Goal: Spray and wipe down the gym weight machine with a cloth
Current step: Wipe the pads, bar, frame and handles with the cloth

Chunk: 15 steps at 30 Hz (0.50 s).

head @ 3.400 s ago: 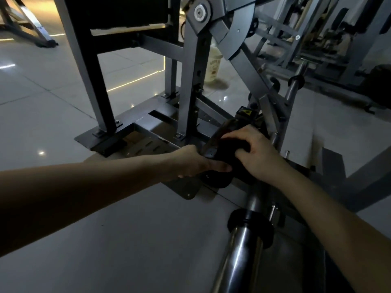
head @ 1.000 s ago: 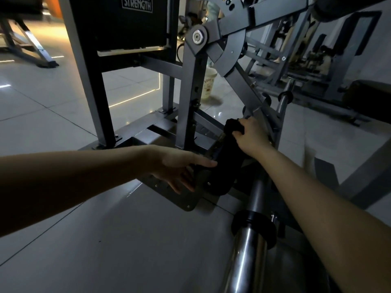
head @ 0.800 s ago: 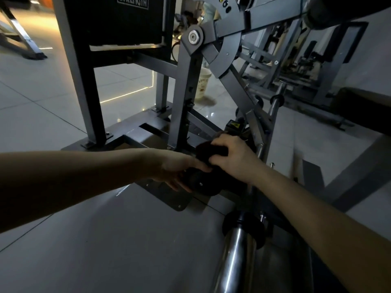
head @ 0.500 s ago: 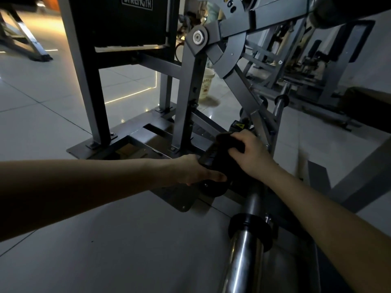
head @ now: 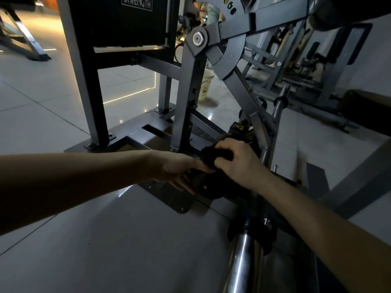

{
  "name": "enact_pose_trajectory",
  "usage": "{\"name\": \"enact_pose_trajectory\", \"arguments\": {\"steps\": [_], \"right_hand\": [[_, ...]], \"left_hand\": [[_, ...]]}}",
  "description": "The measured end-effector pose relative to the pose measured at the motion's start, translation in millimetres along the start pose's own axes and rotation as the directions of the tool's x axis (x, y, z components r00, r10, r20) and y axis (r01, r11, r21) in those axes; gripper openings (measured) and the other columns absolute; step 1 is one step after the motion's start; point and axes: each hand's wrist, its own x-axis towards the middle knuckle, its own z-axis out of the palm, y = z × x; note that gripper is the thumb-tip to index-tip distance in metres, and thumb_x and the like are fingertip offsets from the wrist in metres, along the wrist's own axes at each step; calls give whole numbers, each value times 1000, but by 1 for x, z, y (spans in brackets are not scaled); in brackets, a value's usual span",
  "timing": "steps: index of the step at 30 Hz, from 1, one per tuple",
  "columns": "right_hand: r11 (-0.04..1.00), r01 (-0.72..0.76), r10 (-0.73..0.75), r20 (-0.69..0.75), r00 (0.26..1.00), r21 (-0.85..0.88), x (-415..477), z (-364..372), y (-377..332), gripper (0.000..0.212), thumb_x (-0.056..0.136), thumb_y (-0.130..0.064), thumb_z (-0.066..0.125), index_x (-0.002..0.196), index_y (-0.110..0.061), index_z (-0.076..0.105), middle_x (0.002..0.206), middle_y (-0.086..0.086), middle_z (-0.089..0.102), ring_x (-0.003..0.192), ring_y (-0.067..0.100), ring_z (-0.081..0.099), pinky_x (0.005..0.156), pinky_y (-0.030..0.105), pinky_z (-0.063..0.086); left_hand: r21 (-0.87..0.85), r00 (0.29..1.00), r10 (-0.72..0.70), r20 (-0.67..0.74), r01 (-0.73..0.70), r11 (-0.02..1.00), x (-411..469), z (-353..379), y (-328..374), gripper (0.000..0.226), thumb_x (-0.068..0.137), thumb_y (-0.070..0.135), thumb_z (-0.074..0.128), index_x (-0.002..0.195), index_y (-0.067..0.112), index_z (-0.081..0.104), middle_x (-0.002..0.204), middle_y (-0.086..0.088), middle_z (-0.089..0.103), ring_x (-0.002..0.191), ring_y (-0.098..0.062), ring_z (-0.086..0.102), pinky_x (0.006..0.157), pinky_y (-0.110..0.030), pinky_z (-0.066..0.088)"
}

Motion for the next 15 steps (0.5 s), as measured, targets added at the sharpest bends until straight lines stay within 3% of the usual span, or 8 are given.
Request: {"name": "enact_pose_trajectory", "arguments": {"steps": [3,5,8,10,12,15], "right_hand": [[997,15,-17,19,1000,77,-5,0,1,12,87,-18,65,98,-14,69,89,-3,64,83,8,62,72,24,51],[999,33,-33,-52,998,0,4,-2,18,22,89,-16,65,111,-13,68,97,-4,60,89,8,59,77,14,45],[974,-20,-20,-174,984,-228,34,-5,53,31,94,-13,60,125,-11,65,113,10,55,104,26,56,89,29,45],[932,-148,63,-254,965,-331,58,-11,74,33,97,-14,56,129,-13,64,121,17,52,113,34,54,95,36,43],[908,-260,155,-313,937,-328,76,-15,86,33,98,-15,53,130,-12,62,125,21,51,118,41,52,98,42,45],[892,-291,178,-322,930,-345,76,-11,74,31,96,-16,53,125,-12,63,122,21,53,114,41,53,86,37,42]], "left_hand": [[15,988,78,-136,-76,997,4,7,5,49,87,43,74,124,13,64,118,-10,73,101,-25,74,100,-45,56],[151,963,131,-234,-97,984,4,16,14,45,82,48,80,110,15,69,105,-2,75,92,-19,73,85,-35,61],[537,913,223,-341,-6,844,-10,29,28,46,78,72,71,96,32,56,89,9,62,91,-17,64,83,-31,54],[629,909,243,-338,26,777,-16,33,34,48,79,78,64,103,37,57,85,12,56,92,-17,61,86,-31,53],[594,918,219,-331,22,804,-16,31,33,50,79,76,65,106,34,61,86,13,57,89,-14,61,83,-31,52],[266,951,123,-283,-46,963,-5,14,21,47,79,64,75,105,26,66,96,4,70,87,-13,68,75,-30,56]]}}
